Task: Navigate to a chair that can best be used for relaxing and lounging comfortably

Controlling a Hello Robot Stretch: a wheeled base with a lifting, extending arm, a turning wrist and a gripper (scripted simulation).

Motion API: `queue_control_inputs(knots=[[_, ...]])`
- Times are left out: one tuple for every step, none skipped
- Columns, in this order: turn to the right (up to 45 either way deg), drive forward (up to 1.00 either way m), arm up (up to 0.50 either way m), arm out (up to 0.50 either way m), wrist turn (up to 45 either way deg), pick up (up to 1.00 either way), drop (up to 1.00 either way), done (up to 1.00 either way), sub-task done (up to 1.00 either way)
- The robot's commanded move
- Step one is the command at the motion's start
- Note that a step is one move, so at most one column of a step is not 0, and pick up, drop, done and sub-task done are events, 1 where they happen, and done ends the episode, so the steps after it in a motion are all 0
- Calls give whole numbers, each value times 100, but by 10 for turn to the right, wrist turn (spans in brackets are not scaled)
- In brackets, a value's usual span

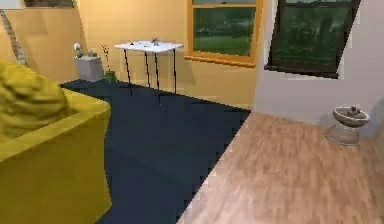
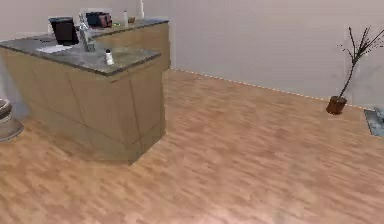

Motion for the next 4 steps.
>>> queue_control_inputs(knots=[[-450,0,0,0,0,0,0,0,0],[-450,0,0,0,0,0,0,0,0],[-270,0,0,0,0,0,0,0,0],[0,85,0,0,0,0,0,0,0]])
